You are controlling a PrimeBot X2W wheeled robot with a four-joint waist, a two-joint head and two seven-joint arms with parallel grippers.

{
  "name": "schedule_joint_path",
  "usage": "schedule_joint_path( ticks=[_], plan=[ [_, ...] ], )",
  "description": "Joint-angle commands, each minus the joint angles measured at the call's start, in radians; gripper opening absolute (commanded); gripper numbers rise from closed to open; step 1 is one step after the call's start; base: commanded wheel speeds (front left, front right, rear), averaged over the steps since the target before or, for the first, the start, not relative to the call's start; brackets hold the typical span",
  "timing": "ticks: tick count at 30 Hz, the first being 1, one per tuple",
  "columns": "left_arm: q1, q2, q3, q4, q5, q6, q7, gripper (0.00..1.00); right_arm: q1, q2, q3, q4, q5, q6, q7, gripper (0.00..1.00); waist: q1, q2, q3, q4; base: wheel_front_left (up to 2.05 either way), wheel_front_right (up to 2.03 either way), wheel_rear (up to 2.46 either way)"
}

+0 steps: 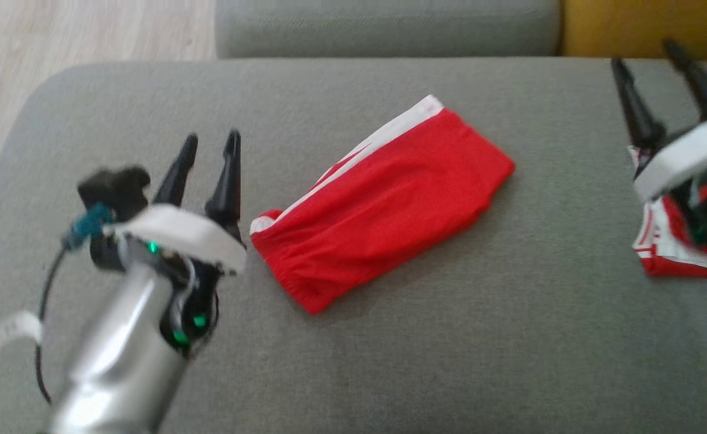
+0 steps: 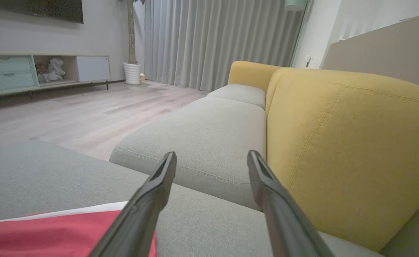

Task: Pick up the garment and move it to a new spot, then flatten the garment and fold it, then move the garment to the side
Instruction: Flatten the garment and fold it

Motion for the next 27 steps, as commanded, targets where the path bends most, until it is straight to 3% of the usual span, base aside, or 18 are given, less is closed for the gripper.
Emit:
schedule_joint_path(
  ticks=[1, 6, 12, 16, 27],
  plan=[
    [-0.003, 0.007, 0.061, -0.041, 0.018, 0.007, -0.012, 1.00, 0.036, 0.013, -0.046, -0.052, -0.026, -0.001, -0.011, 1.00, 0.0001, 0.0000, -0.022, -0.022, 0.00, 0.00, 0.00],
    [0.099, -0.046, 0.137, -0.086, 0.106, -0.006, -0.012, 1.00, 0.237, 0.090, -0.249, -0.183, -0.145, -0.001, -0.011, 1.00, 0.0001, 0.0000, -0.042, -0.036, 0.00, 0.00, 0.00],
    [0.223, -0.119, 0.235, -0.120, 0.207, -0.038, -0.012, 1.00, 0.448, 0.214, -0.424, -0.300, -0.232, -0.001, -0.011, 1.00, 0.0001, 0.0000, -0.061, -0.044, 0.00, 0.00, 0.00],
    [0.302, -0.160, 0.294, -0.133, 0.267, -0.063, -0.012, 1.00, 0.550, 0.280, -0.491, -0.352, -0.284, -0.001, -0.010, 1.00, 0.0001, 0.0000, -0.067, -0.042, 0.00, 0.00, 0.00],
    [0.342, -0.193, 0.371, -0.136, 0.337, -0.122, -0.012, 1.00, 0.627, 0.341, -0.567, -0.453, -0.338, -0.001, 0.047, 1.00, 0.0001, 0.0000, -0.039, -0.014, 0.00, 0.00, 0.00]
  ],
)
